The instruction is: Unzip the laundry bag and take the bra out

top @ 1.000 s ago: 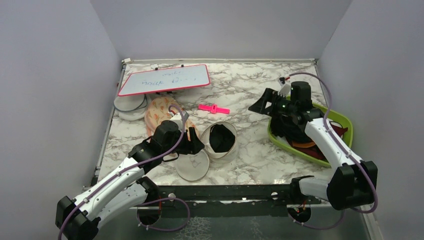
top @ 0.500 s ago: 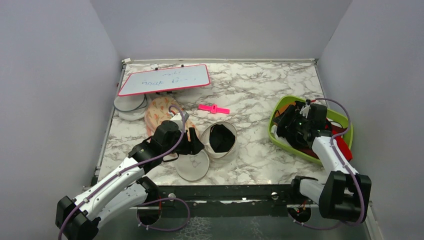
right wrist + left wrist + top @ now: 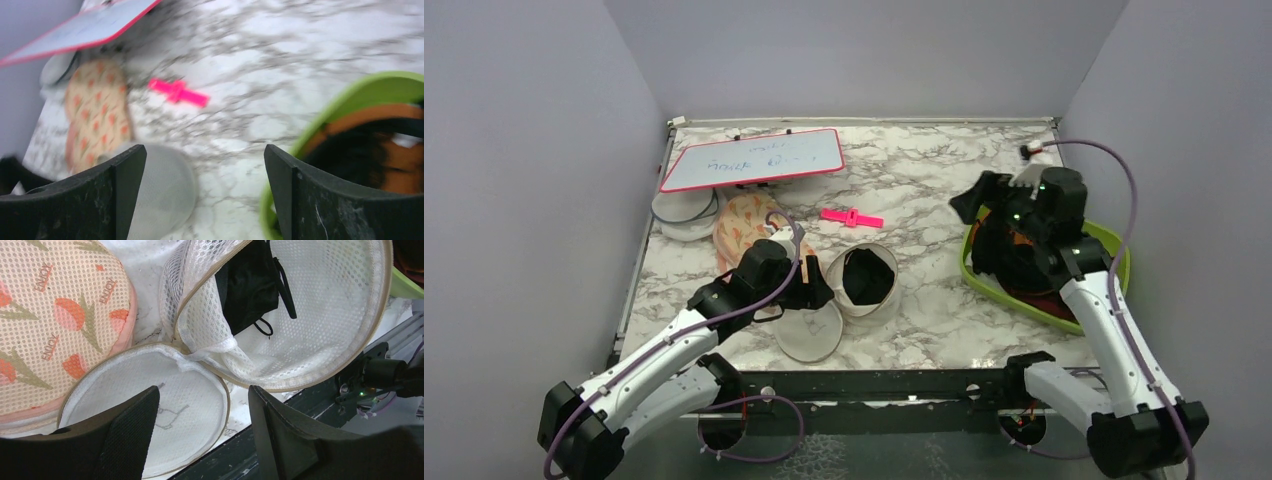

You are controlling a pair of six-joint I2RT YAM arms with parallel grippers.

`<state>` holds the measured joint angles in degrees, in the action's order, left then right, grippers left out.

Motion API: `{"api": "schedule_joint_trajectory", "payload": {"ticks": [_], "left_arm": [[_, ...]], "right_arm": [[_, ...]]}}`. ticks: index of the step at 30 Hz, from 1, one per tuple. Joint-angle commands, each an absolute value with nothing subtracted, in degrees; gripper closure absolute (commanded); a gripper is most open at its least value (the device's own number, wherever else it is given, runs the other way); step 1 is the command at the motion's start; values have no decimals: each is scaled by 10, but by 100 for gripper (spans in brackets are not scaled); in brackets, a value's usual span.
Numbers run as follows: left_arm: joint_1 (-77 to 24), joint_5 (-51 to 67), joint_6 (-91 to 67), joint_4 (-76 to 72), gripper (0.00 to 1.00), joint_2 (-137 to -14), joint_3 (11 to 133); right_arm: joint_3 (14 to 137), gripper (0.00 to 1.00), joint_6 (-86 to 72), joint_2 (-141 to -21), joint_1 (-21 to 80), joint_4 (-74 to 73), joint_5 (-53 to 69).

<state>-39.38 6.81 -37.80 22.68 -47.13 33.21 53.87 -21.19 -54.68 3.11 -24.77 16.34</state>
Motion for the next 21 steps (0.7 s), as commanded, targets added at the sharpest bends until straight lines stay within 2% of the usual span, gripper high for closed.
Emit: {"api": "schedule_joint_trajectory", "payload": {"ticks": [1,6,9,10,12,21], "left_arm": [[-390,60,-376,209,40,-487,350],[-391,61,-387,189,35,-491,344],[-390,61,-392,167,37,-503,338],[-390,60,-393,162,40,-510,339],[-391,53,-397,156,44,-525,342],[-390,12,-402,103,52,-582,332]], "right_arm": [[566,15,-170,-579,229,-303,102],[617,23,-173,-648,484,-304,10],[638,30,-192,-711,581,-288,4],[639,36,-201,-729,603,-278,4],[640,42,-230,-761,624,-263,-9],[566,43,-413,-783,626,-211,-220]]}}
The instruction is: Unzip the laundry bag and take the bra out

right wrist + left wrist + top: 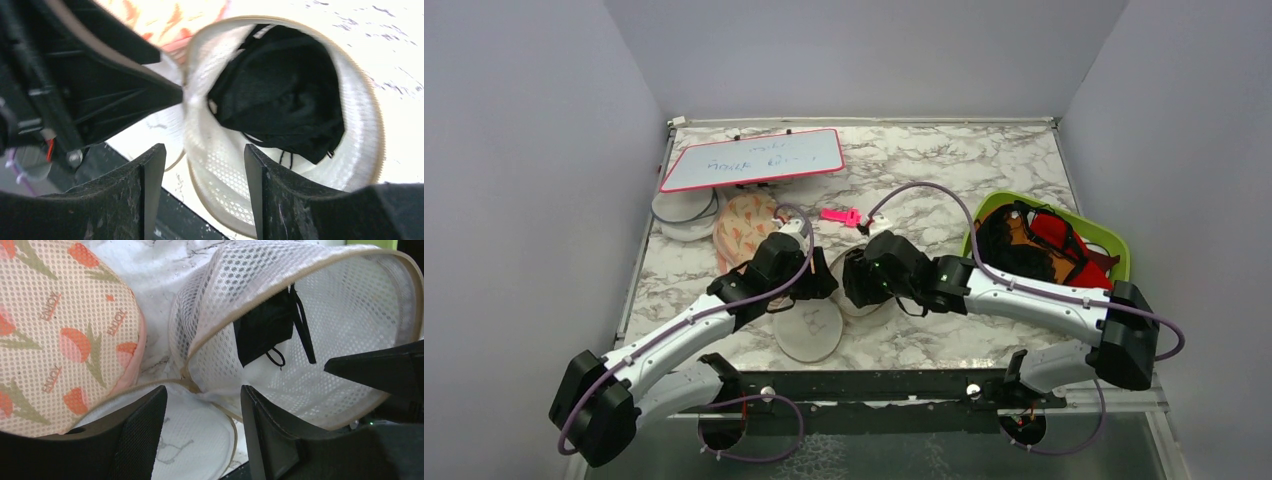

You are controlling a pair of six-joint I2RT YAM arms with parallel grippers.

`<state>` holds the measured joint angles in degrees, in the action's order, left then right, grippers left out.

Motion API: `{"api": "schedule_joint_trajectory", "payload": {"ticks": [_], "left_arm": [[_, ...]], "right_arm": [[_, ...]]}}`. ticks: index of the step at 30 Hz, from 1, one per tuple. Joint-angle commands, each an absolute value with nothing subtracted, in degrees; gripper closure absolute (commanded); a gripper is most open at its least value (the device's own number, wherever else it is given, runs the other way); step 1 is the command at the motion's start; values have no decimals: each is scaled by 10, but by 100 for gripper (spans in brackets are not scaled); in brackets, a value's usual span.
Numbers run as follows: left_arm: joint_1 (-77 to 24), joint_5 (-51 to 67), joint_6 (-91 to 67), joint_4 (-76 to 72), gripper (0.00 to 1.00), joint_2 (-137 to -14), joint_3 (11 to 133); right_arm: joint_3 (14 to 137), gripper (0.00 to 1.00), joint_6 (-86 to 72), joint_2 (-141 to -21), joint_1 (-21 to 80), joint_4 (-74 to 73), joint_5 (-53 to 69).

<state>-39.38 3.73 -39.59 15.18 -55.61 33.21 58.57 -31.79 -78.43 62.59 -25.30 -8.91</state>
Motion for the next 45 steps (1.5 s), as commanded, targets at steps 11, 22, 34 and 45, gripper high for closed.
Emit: {"api": "schedule_joint_trajectory", "payload": {"ticks": [11,22,34,45], "left_arm": [[-390,41,-412,21,68,-661,320],[-390,73,-427,-12,80,-672,296],[-391,65,-436,-4,100,-666,290],[-390,69,-436,-3,100,-667,291]], "right_arm": [[592,46,-456,-886,625,-185,-339],[573,39,-450,-915,614,-104,-353],[560,36,-449,-957,599,-42,-397],[573,35,-428,-1024,599,-1,-356]]}}
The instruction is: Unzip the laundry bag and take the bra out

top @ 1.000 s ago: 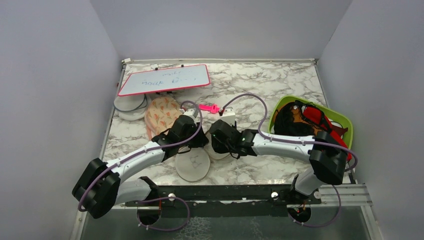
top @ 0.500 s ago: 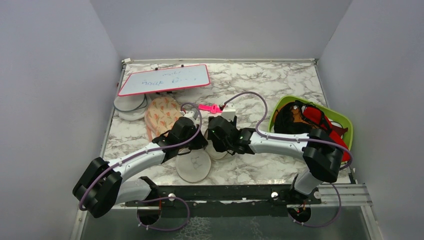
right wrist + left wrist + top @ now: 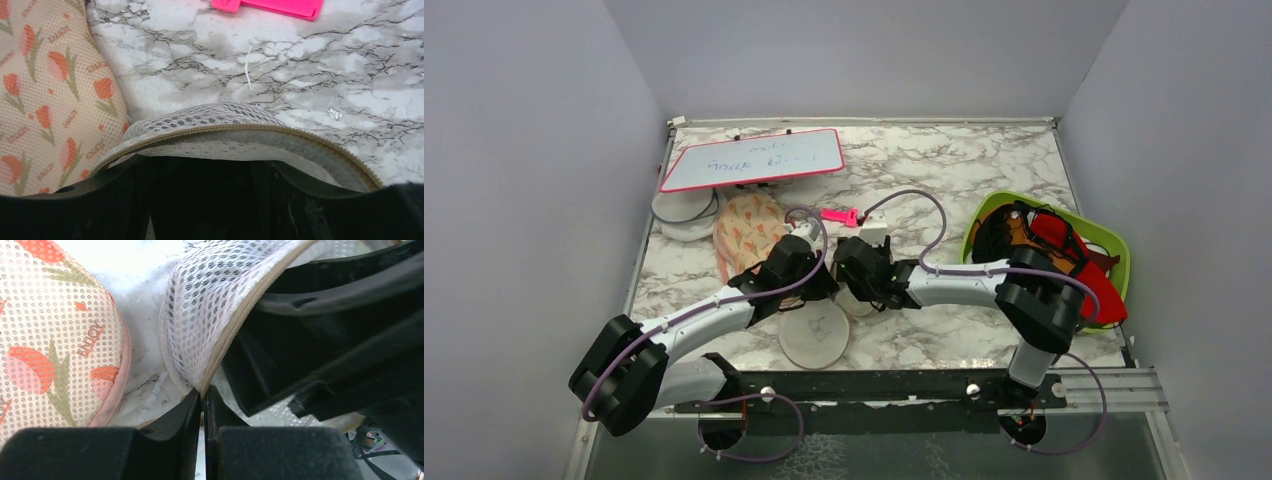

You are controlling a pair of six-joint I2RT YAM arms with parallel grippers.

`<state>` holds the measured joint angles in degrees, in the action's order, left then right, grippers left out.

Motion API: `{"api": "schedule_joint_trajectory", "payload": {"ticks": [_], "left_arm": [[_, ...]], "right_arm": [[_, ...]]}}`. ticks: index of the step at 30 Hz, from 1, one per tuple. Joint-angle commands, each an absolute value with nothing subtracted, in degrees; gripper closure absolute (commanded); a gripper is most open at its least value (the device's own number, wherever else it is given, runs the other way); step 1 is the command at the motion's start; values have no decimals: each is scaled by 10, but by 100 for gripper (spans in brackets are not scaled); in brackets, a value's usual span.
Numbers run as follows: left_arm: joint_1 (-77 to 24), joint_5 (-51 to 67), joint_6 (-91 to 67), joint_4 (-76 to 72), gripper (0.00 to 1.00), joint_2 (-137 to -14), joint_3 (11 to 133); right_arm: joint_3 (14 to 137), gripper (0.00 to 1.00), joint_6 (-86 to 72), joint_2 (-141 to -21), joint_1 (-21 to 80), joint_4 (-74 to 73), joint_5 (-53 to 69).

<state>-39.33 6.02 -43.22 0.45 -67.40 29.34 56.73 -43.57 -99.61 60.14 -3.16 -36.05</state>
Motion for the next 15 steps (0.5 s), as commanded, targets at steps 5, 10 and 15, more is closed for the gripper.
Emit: {"api": "schedule_joint_trajectory", "payload": {"ticks": [5,10,15], "left_arm": [[-390,71,-434,0,100,-665,292],[-390,65,-432,8,100,-665,294],[-390,64,-429,11,100,-668,303]], "right_arm": [[568,43,-413,-1037,599,12,-364],[549,74,-363,-1006,599,38,-332],[515,99,-290,-904,599,28,-240]]}}
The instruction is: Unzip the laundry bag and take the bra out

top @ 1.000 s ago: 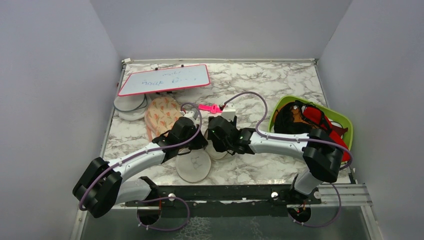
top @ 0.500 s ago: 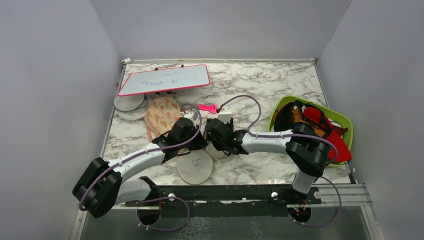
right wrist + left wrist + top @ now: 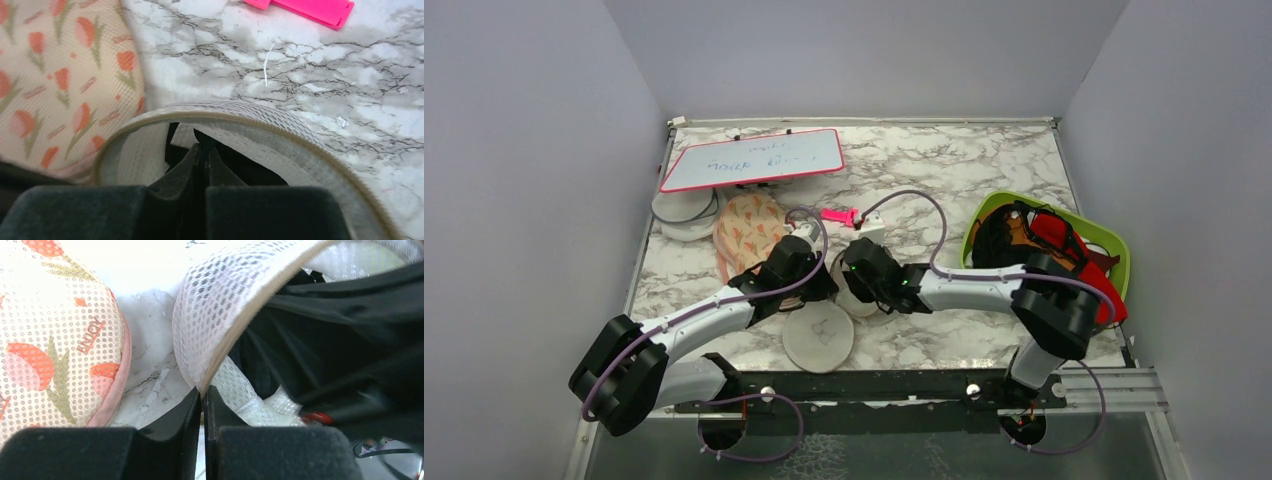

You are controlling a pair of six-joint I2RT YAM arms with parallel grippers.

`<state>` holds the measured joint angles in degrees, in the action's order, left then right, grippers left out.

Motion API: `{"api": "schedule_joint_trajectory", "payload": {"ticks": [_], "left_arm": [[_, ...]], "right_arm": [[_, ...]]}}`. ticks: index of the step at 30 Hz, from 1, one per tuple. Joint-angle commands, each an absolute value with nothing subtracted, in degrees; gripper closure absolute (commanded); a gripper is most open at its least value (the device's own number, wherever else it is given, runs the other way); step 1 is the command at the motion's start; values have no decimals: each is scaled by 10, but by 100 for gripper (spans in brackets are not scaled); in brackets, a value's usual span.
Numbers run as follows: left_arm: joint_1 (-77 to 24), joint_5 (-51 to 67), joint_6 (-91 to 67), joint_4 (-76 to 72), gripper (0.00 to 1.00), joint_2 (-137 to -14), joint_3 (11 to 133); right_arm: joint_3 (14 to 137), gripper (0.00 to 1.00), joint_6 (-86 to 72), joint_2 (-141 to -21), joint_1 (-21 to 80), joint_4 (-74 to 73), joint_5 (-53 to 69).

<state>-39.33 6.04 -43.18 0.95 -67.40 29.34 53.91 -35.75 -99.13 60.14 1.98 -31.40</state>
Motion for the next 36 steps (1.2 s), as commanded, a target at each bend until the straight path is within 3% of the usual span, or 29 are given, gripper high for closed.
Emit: {"api": "schedule_joint_trajectory", "payload": {"ticks": [1,8,15,27,36], "left_arm": [[-390,64,-427,11,100,-671,305],[-391,84,-422,7,100,-700,337],[-391,112,-420,2,100,-720,357],[-391,116,-379,19,100,-769,401],[-392,130,-332,50,100,-834,485]], "right_arm": [[506,99,-277,-881,599,27,-219],[469,99,-231,-764,599,40,-42],[480,99,-264,-656,599,87,2],[668,99,-151,-569,599,-65,-160],[721,99,-10,-586,590,-126,-463]]}}
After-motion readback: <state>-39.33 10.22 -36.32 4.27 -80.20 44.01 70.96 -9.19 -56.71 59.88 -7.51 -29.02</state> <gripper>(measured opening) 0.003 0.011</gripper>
